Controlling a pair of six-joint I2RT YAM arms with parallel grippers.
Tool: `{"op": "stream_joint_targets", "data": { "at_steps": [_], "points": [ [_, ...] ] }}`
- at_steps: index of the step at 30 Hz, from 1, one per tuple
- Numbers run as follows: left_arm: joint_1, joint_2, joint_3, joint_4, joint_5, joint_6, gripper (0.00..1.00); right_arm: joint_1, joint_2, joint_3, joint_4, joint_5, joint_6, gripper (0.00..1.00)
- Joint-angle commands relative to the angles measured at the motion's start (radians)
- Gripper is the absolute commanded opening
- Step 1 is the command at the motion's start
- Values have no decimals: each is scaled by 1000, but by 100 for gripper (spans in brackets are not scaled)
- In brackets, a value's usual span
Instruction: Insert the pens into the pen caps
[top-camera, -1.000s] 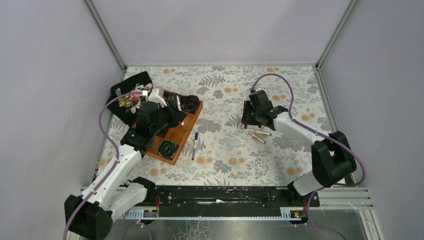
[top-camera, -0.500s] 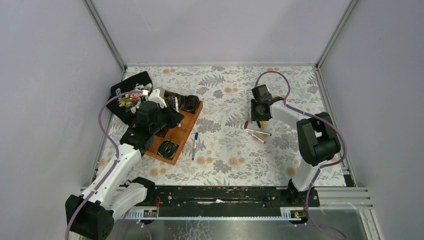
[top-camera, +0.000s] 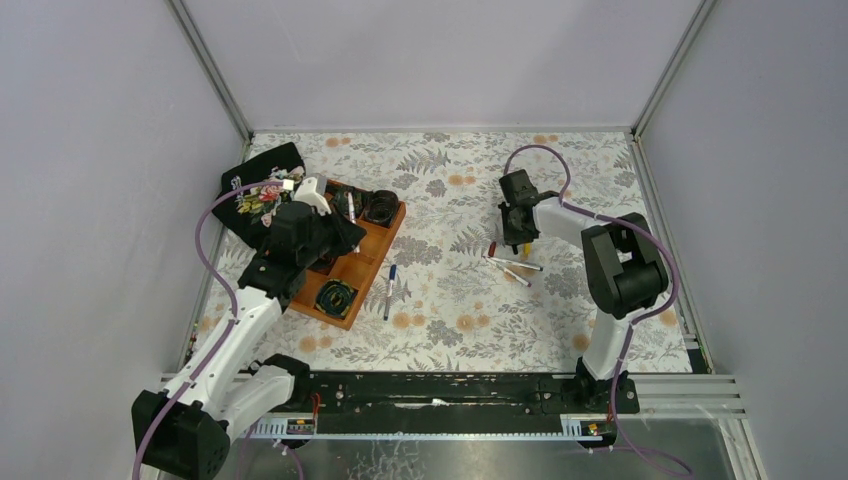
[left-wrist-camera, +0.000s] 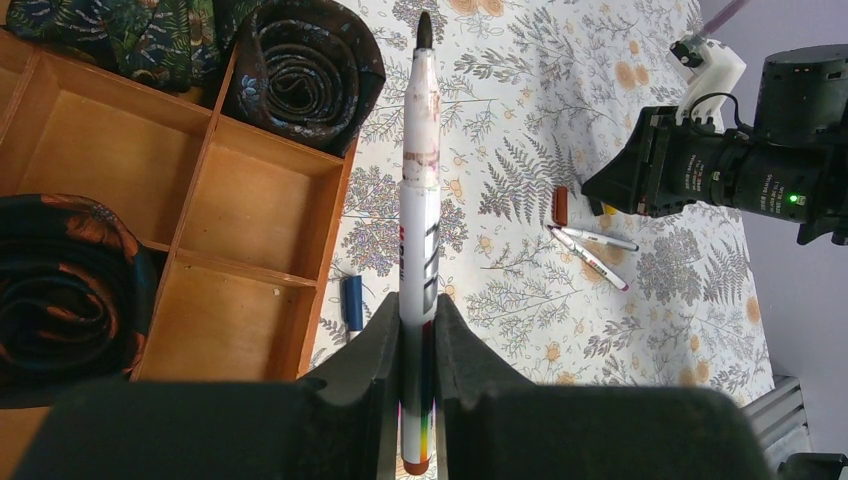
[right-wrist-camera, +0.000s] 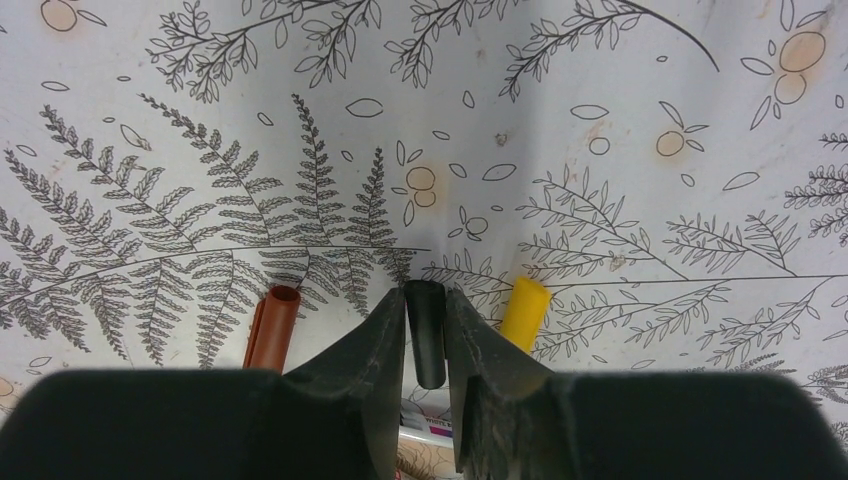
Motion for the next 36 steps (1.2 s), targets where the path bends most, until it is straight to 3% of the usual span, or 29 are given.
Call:
{"op": "stream_joint_targets", "data": {
  "at_steps": [1, 8, 13, 17, 20, 25, 29, 36],
  "points": [
    [13, -2, -3, 34, 24, 4, 0, 1, 21, 33, -28, 12, -25, 25],
    [13, -7, -29, 92, 125, -6, 0, 1, -1, 27, -39, -6, -17, 1],
    [9, -14, -57, 238, 349, -21, 0, 1, -143, 21, -43, -124, 25, 0],
    [8, -29, -69, 400, 553, -47, 0, 2, -335, -20, 36, -362, 107, 0],
    [8, -58, -101, 519, 638, -88, 0, 4, -451, -67, 164, -515, 227, 0],
    [7, -80, -117, 544, 688, -89, 0, 38, -574, -151, 499, -658, 496, 0],
    [-1, -76, -113, 545, 709, -85, 0, 149, -592, -174, 776, -631, 629, 0],
    [-6, -82, -120, 543, 704, -88, 0, 252, -539, -158, 1038, -573, 716, 0]
  ]
}}
